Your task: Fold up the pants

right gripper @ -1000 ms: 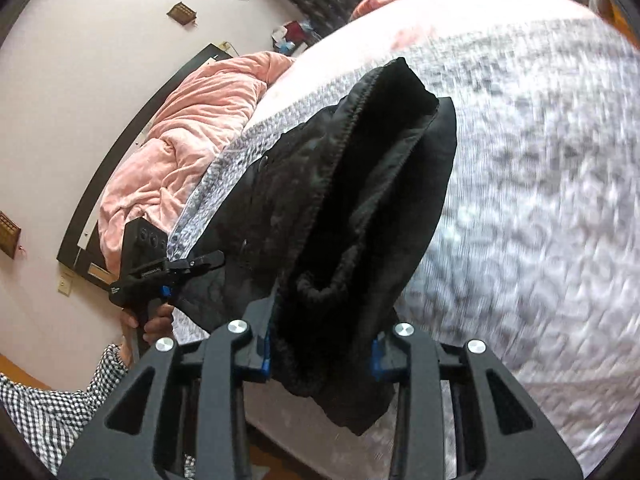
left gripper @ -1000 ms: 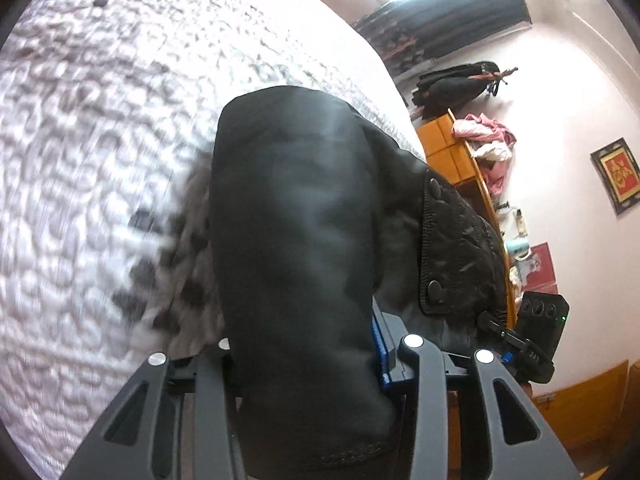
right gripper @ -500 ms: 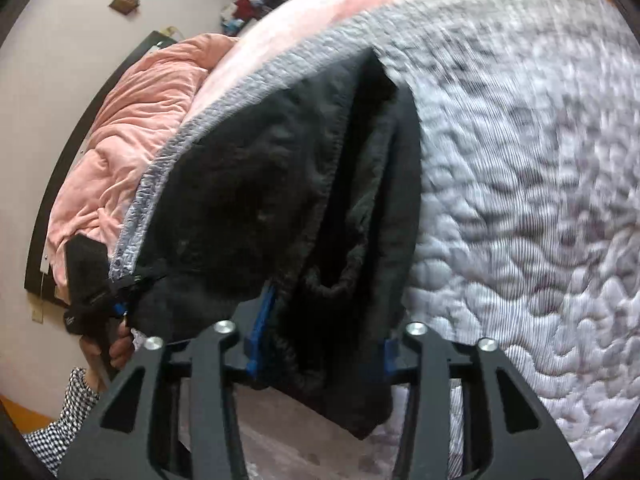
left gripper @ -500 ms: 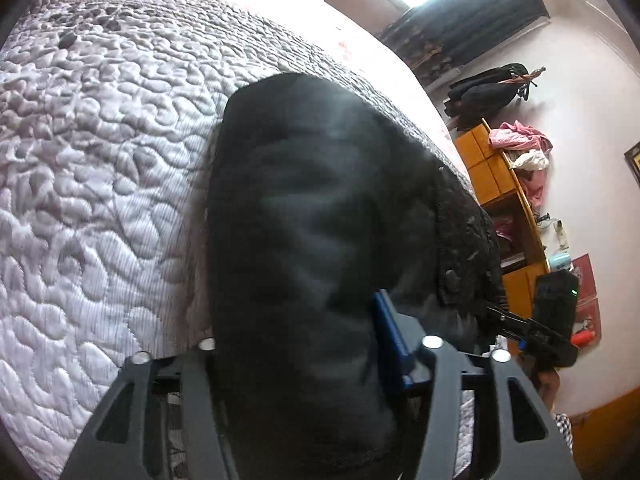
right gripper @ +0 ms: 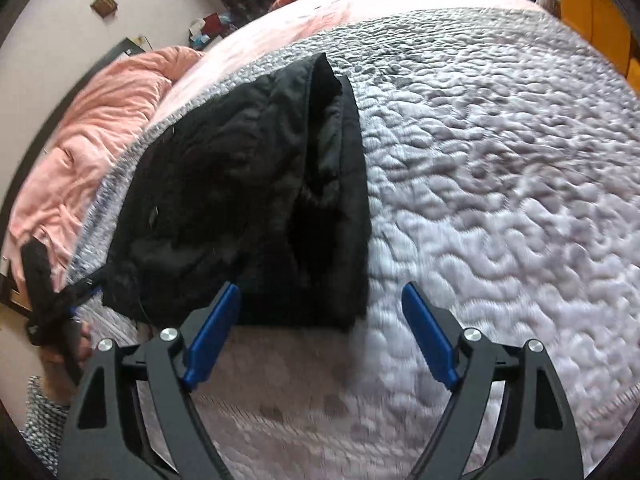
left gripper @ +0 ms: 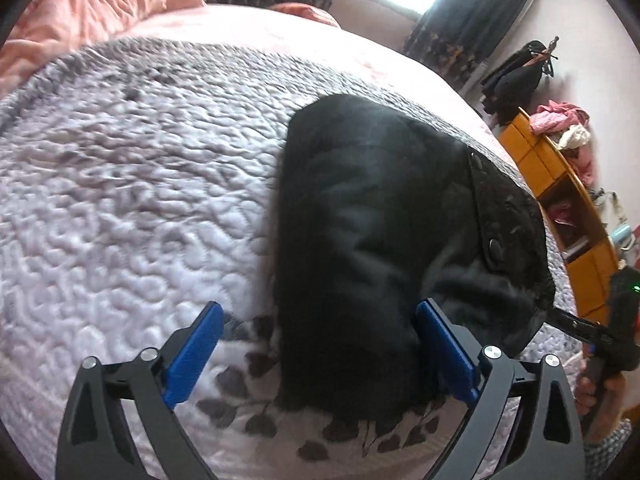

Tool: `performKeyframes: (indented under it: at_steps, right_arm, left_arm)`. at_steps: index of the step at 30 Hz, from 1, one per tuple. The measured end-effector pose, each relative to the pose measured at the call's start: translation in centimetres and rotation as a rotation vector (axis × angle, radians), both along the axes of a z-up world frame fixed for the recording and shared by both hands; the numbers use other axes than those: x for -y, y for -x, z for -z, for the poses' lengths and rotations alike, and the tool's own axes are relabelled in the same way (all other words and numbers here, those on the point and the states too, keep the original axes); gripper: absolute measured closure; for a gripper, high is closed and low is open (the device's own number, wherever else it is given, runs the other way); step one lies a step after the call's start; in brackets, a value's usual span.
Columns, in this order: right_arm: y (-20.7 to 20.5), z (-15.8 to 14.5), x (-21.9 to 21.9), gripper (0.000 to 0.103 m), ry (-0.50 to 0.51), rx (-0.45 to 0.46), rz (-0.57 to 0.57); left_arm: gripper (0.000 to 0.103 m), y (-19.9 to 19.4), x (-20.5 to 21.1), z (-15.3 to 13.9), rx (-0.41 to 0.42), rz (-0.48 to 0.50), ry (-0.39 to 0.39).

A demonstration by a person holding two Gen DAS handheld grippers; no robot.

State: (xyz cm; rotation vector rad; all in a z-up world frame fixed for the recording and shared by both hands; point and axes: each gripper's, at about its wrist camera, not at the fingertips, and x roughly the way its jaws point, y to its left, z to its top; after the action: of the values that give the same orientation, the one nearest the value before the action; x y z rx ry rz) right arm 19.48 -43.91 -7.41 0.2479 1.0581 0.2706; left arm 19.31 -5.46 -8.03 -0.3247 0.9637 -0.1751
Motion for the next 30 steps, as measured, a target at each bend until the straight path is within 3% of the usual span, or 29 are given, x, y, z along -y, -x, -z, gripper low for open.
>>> performKeyframes:
  at_steps: [7, 12, 20, 30]
  right_arm:
    - [4.9, -0.8, -0.8, 0.020, 0.122, 0.035, 0.053]
    - [8.5, -1.7, -2.8, 0.012, 0.181, 0.046, 0.086]
    - [12.9, -3.8, -6.2, 0.008, 0.262, 0.037, 0.117]
    - [15.6, -7.7, -8.2, 0.008, 0.374, 0.105, 0.150]
  left_arm:
    - [0.004, 4.0, 0.0, -0.9, -0.022, -0.045, -0.041]
    - [0.004, 6.8, 0.8, -1.6, -0.045, -0.049, -0.065]
    - [0.004, 10.6, 3.2, -5.2, -0.004, -0.035, -0.255]
    - [0.004, 13.0, 3.5, -7.7, -0.005, -0.023, -0.231]
